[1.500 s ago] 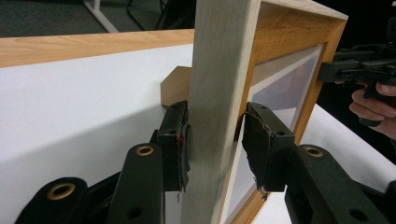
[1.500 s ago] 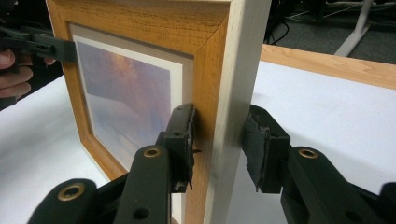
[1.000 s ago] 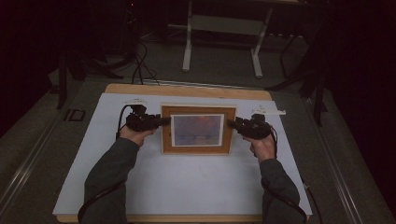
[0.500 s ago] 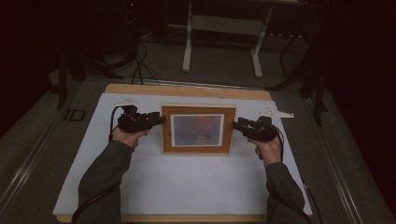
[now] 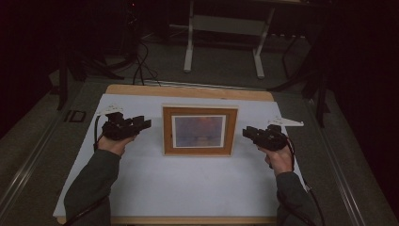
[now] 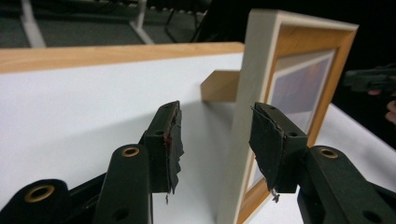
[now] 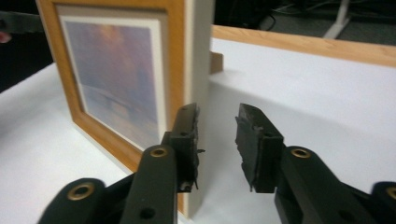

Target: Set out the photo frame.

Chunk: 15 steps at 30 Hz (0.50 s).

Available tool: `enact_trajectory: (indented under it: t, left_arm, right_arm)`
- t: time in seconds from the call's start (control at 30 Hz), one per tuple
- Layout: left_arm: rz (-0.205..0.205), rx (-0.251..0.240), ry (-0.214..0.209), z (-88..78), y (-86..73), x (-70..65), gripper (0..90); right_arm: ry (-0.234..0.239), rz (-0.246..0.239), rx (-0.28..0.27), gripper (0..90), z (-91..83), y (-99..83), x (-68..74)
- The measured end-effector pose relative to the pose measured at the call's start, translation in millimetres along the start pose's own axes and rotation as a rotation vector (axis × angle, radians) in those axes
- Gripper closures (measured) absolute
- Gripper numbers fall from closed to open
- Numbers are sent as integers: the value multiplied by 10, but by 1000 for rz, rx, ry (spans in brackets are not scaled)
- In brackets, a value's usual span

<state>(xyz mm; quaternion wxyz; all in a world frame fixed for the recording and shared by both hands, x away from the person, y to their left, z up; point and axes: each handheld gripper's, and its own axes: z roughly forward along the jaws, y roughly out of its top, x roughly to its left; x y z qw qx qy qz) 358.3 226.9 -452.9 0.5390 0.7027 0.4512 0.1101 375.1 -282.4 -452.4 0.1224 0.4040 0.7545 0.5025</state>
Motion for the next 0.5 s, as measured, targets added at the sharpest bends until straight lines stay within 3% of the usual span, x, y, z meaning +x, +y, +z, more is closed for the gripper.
enact_trajectory:
  t: [0.27,0.3,0.5]
  left_arm:
    - [28,42,82,-50,-192,-23,543]
    - [29,58,112,-48,-257,-23,542]
    - [39,96,187,-12,-471,-57,539]
  right_arm:
    - [-35,21,28,744,-18,-169,-46]
    - [-45,13,40,746,-11,-209,-40]
    - [-84,-13,87,742,39,-400,-10]
